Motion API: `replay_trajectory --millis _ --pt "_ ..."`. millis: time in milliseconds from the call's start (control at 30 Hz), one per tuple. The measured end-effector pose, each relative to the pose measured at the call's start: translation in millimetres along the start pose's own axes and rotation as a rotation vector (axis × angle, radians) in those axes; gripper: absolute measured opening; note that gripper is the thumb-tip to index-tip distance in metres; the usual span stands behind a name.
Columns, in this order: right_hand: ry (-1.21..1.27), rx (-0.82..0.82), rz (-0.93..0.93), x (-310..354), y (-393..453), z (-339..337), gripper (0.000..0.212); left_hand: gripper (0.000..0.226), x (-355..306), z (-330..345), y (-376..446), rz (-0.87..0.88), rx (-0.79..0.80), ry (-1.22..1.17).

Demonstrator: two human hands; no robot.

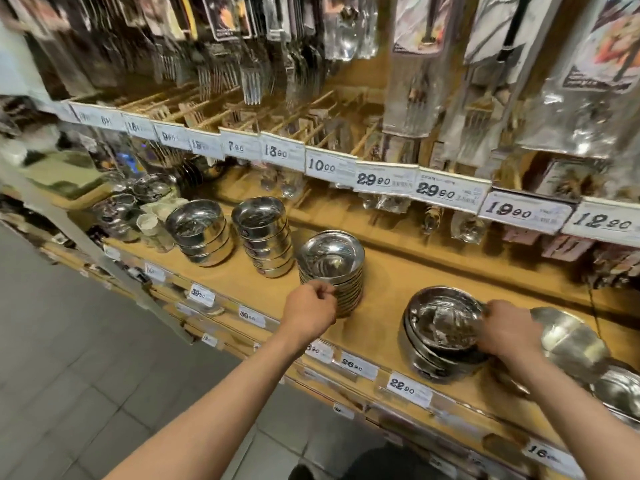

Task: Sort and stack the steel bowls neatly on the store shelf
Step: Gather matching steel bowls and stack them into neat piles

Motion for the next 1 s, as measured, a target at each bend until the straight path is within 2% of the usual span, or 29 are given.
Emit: replay_trajectory --millis 200,300,400,467,567,667,800,900,1000 --pt "0.116 -0.206 0.051 14.2 -22.3 -32.4 0.02 0.021 -10.4 -26.5 22.2 0.062 0.066 -0.017" --pt "0.213 -0.293 0.01 38.7 -30.3 -48.9 0.02 0.02 -17.6 -31.4 32.8 0.089 0.143 -0.042" --pt "0.371 -0.215 -0.081 83.1 -41.0 -54.6 0.03 0.013 -28.5 -36.1 37.1 0.103 0.266 -0.081" --pt "0.489 -0.11 -0.146 110.4 -43.6 -50.6 0.035 0.019 -38.1 -43.1 35.5 0.076 0.386 -0.094" --pt "0.557 -0.006 -0.228 142.5 -39.6 -36.6 0.018 0.038 -49.2 -57.3 29.7 0.042 0.531 0.005" --pt "0.552 -0.004 -0.255 163.8 -38.6 -28.4 0.015 0.045 -50.0 -74.6 25.7 0.037 0.505 0.065" --pt "0.542 0.045 -0.294 177.7 -36.2 -26.4 0.015 0.047 -43.2 -91.6 21.7 -0.016 0.616 0.013" --pt "0.563 0.027 -0.305 185.4 -34.6 -29.1 0.024 0.029 -35.6 -95.1 18.9 -0.028 0.622 0.0" --pt "0.625 -0.022 -0.307 186.9 -33.9 -29.8 0.012 0.015 -24.8 -97.1 12.2 -0.048 0.55 -0.047"
Point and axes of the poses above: each hand's wrist, its own y-axis towards the middle knuckle, its own z-axis out of the palm, x = y × z, the point moved 3 cm from there along y, towards the middle knuckle, and after that the axes turned 14 degrees about -z, right-handed, at the moved point
